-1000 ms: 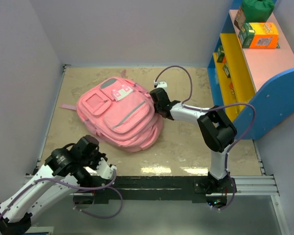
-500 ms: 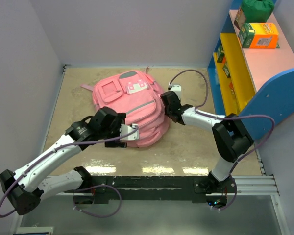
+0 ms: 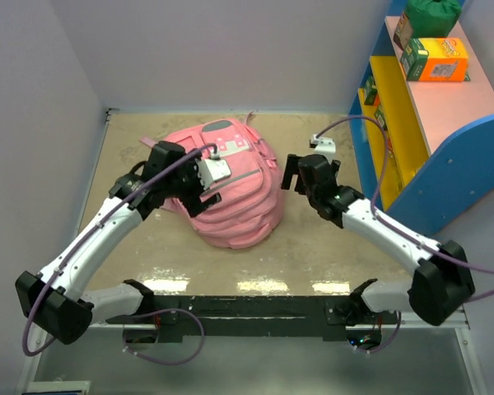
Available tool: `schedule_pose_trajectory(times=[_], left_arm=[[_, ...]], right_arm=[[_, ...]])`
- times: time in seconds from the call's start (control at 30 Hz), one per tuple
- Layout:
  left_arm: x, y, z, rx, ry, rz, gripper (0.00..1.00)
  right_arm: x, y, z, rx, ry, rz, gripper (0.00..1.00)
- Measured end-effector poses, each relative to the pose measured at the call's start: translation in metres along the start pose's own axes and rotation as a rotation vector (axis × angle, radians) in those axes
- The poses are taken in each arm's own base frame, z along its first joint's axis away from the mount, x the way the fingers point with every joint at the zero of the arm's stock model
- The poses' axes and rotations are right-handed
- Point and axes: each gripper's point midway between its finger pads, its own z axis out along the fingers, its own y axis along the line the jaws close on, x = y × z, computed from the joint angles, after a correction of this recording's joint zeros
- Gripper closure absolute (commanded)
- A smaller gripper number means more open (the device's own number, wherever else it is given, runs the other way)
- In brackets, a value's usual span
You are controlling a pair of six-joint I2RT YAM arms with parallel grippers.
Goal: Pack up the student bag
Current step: Reset both arms
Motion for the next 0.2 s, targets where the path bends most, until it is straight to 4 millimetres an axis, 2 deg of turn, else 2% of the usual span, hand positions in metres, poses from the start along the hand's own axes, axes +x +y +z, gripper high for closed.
schedule_pose_trajectory(times=[0.1,0.2], left_arm=[[-0.004,0.037,-0.002,-0.076,-0.045,-0.098,0.00],[0.001,0.064,-0.007,-0.136,-0.086,-0.176,0.00]], right_arm=[[-0.022,-0.003,-0.027,-0.059,-0.084,0.032,0.01],[-0.033,-0.003,-0.040,-0.105,-0.135,0.042,0.01]])
